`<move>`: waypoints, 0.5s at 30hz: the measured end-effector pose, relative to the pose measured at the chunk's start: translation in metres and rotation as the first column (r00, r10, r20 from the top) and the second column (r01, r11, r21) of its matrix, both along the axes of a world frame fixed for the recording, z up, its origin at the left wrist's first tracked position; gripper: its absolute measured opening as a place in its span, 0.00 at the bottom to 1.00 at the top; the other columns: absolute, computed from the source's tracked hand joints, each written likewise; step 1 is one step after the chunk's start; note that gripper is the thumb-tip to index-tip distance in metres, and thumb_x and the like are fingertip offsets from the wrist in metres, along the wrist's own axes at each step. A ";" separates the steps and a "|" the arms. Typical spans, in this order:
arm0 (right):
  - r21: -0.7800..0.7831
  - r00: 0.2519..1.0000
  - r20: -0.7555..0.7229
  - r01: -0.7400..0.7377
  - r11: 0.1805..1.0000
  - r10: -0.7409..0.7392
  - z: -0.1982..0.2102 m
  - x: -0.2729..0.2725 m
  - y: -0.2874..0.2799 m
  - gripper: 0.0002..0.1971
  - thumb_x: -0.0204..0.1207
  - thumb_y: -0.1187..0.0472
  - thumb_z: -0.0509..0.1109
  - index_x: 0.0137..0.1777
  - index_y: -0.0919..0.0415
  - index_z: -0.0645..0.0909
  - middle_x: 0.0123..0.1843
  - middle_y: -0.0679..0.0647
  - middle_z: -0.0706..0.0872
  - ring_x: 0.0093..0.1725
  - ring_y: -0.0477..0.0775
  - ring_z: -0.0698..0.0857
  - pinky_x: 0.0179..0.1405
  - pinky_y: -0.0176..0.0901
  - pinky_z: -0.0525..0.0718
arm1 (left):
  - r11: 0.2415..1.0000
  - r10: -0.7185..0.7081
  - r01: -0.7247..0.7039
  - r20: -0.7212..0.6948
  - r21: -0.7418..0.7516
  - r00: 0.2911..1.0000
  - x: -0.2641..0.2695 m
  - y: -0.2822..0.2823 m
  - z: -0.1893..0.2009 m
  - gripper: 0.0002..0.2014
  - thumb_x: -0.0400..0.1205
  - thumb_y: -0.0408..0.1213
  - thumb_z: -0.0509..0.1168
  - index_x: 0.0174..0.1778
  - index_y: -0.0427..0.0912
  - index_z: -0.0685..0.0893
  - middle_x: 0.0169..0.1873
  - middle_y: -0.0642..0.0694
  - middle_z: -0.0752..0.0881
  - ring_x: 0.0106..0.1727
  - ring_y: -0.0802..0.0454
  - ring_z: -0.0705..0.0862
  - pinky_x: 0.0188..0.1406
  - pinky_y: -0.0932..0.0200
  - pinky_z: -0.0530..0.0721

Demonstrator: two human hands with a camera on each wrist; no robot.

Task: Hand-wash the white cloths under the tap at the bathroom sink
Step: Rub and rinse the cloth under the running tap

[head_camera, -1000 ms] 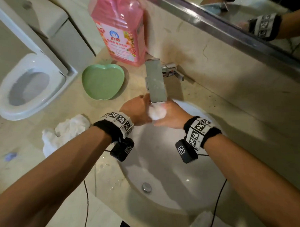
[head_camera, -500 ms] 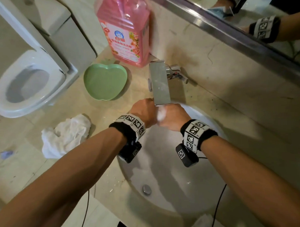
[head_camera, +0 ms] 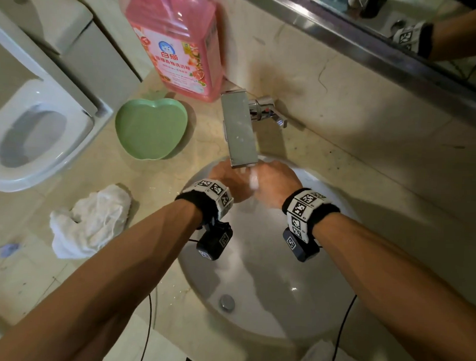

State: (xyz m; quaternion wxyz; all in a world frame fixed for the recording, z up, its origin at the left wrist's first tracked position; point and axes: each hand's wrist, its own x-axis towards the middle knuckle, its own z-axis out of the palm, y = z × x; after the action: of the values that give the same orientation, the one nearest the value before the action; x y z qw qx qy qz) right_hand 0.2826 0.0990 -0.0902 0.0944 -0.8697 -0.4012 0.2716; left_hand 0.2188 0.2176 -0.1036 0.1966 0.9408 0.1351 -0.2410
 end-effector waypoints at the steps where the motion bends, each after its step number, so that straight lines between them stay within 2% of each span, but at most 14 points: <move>1: 0.002 1.000 -0.018 -0.008 1.000 0.008 0.001 0.001 0.001 0.15 0.70 0.56 0.77 0.56 0.50 0.80 0.45 0.52 0.87 0.44 0.58 0.87 0.46 0.48 0.88 | 0.998 0.013 -0.015 -0.026 -0.057 1.000 0.000 0.003 0.000 0.14 0.85 0.45 0.55 0.59 0.42 0.78 0.55 0.41 0.85 0.53 0.42 0.84 0.54 0.55 0.79; 3: 0.021 0.995 -0.097 0.008 1.000 -0.006 0.006 0.005 0.002 0.25 0.71 0.51 0.77 0.65 0.53 0.72 0.47 0.53 0.87 0.44 0.58 0.88 0.44 0.51 0.88 | 0.988 0.046 -0.059 -0.095 -0.144 0.994 -0.003 0.012 0.002 0.20 0.82 0.47 0.62 0.67 0.40 0.78 0.60 0.40 0.84 0.62 0.40 0.83 0.60 0.52 0.79; 5: 0.064 0.976 -0.217 0.044 0.997 -0.029 0.011 0.008 0.002 0.36 0.70 0.44 0.75 0.71 0.57 0.62 0.50 0.55 0.86 0.44 0.58 0.88 0.42 0.51 0.87 | 0.971 0.096 -0.120 -0.120 -0.208 0.988 -0.010 0.021 0.010 0.26 0.80 0.51 0.68 0.70 0.39 0.78 0.62 0.42 0.83 0.64 0.43 0.82 0.57 0.59 0.76; 6: 0.058 0.971 -0.240 0.008 0.998 0.006 0.013 0.008 0.003 0.38 0.71 0.44 0.74 0.73 0.60 0.62 0.53 0.57 0.86 0.48 0.59 0.88 0.45 0.52 0.87 | 0.949 0.128 -0.151 -0.099 -0.275 0.987 -0.015 0.025 0.014 0.28 0.78 0.53 0.70 0.70 0.41 0.78 0.61 0.45 0.83 0.63 0.46 0.82 0.54 0.62 0.74; 8: 0.011 0.976 -0.185 -0.117 0.993 0.117 0.016 0.004 0.004 0.31 0.75 0.53 0.74 0.76 0.60 0.69 0.61 0.60 0.85 0.57 0.61 0.86 0.55 0.54 0.86 | 0.901 0.148 -0.129 0.016 -0.415 0.989 -0.027 0.028 0.026 0.29 0.76 0.56 0.73 0.70 0.47 0.80 0.59 0.52 0.83 0.62 0.52 0.82 0.55 0.67 0.74; 10: 0.011 0.982 -0.126 -0.138 0.990 0.138 0.016 -0.001 0.005 0.27 0.76 0.60 0.74 0.75 0.61 0.74 0.64 0.60 0.85 0.61 0.61 0.85 0.60 0.53 0.84 | 0.889 0.168 -0.108 0.097 -0.445 0.981 -0.036 0.031 0.033 0.30 0.75 0.56 0.74 0.71 0.50 0.79 0.59 0.53 0.82 0.61 0.53 0.82 0.57 0.65 0.74; 13: 0.027 0.995 -0.094 -0.042 0.999 0.044 0.019 -0.004 0.006 0.38 0.71 0.55 0.80 0.78 0.70 0.71 0.59 0.59 0.89 0.57 0.60 0.87 0.56 0.48 0.84 | 0.872 0.298 -0.212 0.135 -0.442 0.945 -0.049 0.031 0.036 0.29 0.75 0.45 0.76 0.71 0.44 0.78 0.61 0.46 0.85 0.61 0.48 0.84 0.54 0.66 0.73; 15: 0.065 0.998 -0.064 -0.014 0.998 0.018 0.019 -0.006 0.007 0.35 0.68 0.52 0.82 0.71 0.71 0.77 0.60 0.62 0.88 0.54 0.62 0.87 0.53 0.49 0.84 | 0.860 0.367 -0.255 0.187 -0.442 0.911 -0.055 0.030 0.038 0.28 0.74 0.41 0.78 0.69 0.42 0.80 0.60 0.44 0.87 0.60 0.47 0.85 0.51 0.70 0.71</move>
State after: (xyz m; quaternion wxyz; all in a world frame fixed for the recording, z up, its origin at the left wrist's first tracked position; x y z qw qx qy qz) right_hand 0.2769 0.1064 -0.0711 0.1332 -0.8537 -0.4136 0.2871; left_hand 0.1636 0.2471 -0.0661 0.4414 0.8677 0.2056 -0.1005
